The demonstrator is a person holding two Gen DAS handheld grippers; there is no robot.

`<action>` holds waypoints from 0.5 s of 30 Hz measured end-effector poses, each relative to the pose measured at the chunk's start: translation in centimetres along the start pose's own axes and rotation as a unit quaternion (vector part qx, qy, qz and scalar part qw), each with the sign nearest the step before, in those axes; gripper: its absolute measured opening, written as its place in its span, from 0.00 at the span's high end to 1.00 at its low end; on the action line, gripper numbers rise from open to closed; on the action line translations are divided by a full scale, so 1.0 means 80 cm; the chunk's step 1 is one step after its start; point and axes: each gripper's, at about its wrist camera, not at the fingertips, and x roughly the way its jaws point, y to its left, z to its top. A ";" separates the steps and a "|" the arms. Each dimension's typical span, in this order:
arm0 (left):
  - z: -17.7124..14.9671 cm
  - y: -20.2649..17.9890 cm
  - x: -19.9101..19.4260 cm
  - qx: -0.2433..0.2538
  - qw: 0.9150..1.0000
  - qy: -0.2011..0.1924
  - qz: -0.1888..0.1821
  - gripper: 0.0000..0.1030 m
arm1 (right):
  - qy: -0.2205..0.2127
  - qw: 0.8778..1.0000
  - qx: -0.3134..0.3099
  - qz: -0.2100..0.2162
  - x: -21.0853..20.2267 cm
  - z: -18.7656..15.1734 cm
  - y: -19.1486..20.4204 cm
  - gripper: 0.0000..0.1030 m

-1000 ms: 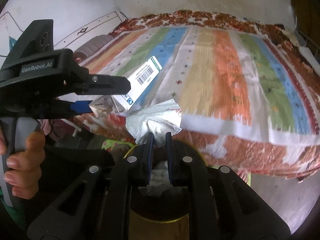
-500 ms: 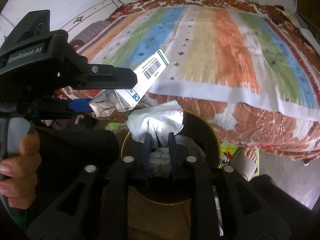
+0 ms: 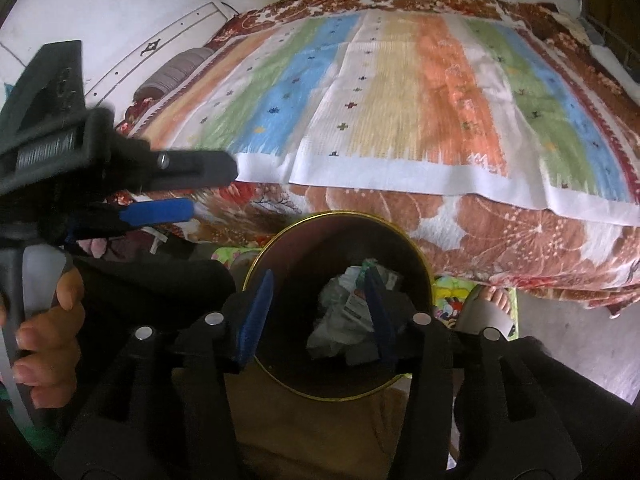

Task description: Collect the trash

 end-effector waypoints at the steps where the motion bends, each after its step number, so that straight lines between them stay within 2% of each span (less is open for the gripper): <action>1: -0.005 -0.004 -0.005 0.016 1.000 -0.008 0.008 0.19 | -0.006 1.000 -0.004 -0.002 -0.007 -0.003 0.000 0.52; 5: -0.032 -0.016 -0.029 0.085 0.994 -0.047 0.042 0.14 | -0.024 1.000 -0.014 -0.010 -0.029 -0.016 -0.003 0.44; 10: -0.060 -0.017 -0.050 0.128 0.987 -0.078 0.052 0.06 | -0.045 0.999 -0.021 -0.014 -0.057 -0.036 -0.006 0.35; 12: -0.070 -0.017 -0.055 0.141 0.985 -0.085 0.061 0.06 | -0.051 0.998 -0.023 -0.007 -0.064 -0.042 -0.006 0.22; 15: -0.083 -0.017 -0.062 0.152 0.982 -0.093 0.069 0.06 | -0.064 0.997 -0.035 -0.009 -0.075 -0.051 0.000 0.11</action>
